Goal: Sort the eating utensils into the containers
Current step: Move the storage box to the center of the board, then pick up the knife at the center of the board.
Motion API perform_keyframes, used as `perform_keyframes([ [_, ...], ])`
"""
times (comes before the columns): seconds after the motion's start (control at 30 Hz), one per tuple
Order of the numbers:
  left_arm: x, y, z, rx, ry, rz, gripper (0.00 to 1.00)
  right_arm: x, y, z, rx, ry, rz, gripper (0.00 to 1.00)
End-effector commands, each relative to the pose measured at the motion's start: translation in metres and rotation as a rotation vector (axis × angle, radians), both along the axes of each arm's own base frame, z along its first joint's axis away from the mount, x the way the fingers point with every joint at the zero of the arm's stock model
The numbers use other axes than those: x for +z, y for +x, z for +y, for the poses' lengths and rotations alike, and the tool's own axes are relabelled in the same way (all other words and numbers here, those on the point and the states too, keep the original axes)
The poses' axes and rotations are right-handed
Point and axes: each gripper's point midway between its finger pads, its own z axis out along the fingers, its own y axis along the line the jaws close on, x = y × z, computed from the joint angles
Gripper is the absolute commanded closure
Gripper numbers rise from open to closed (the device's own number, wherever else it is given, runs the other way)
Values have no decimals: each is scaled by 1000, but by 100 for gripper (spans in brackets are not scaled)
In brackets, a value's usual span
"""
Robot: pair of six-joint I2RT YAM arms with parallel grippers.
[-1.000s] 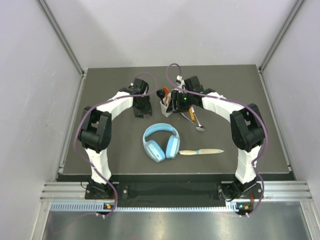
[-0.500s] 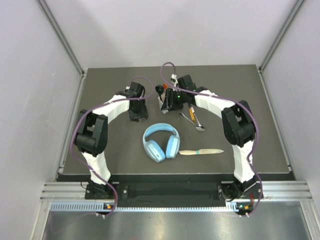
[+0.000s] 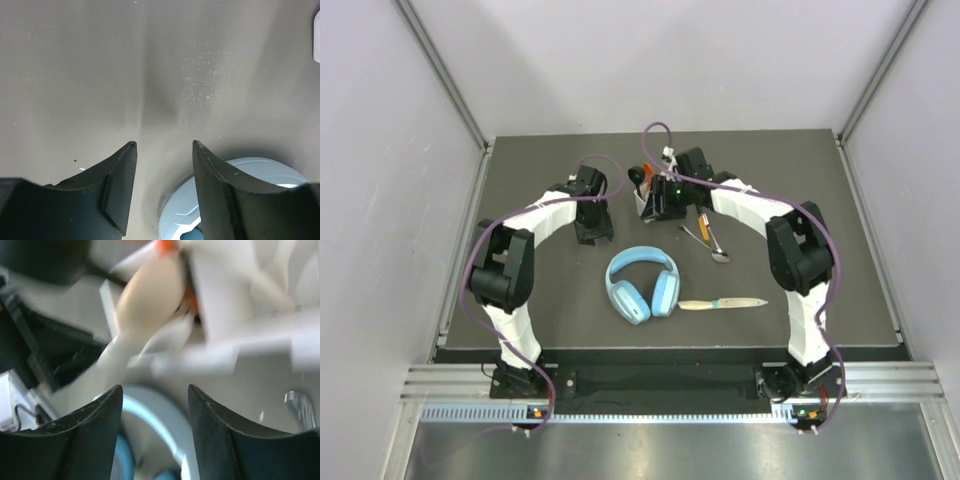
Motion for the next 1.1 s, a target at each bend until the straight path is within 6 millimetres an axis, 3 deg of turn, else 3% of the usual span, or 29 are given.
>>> perform_keyframes([
  [0.0,21,18,0,22,-19,-82,46,95,-19,-15,10,53,-148,43],
  [0.07,28,23,-1,35,-23,-92,46,95,-28,-33,-6,-4,-114,41],
  [0.1,29,25,-1,43,-24,-92,46,106,-24,-46,-37,-28,-132,37],
  [0.13,33,26,-3,57,-33,-88,46,98,-35,-61,-45,-93,-69,34],
  [0.2,35,24,-8,61,-63,-68,46,97,-32,-87,-88,-196,-56,31],
  [0.23,39,25,-10,78,-74,-66,46,87,-47,-104,-94,-278,26,31],
  [0.3,42,14,-21,72,-137,-13,46,79,-51,-124,-132,-386,65,32],
  [0.33,46,13,-24,95,-158,-1,46,71,-66,-135,-139,-445,134,32],
  [0.43,43,7,-21,142,-139,67,47,55,-84,-159,-197,-577,246,33],
  [0.6,35,4,-13,160,-61,188,48,40,-105,-192,-111,-733,275,32],
  [0.77,29,1,-5,207,-102,203,48,33,-134,-195,-218,-520,445,30],
  [0.9,28,-1,5,208,-99,198,48,22,-163,-223,-339,-408,597,32],
  [1.0,26,-5,12,194,-63,205,48,34,-179,-224,-404,-288,668,33],
  [1.07,24,-6,12,178,-68,201,49,48,-194,-212,-423,-196,731,34],
])
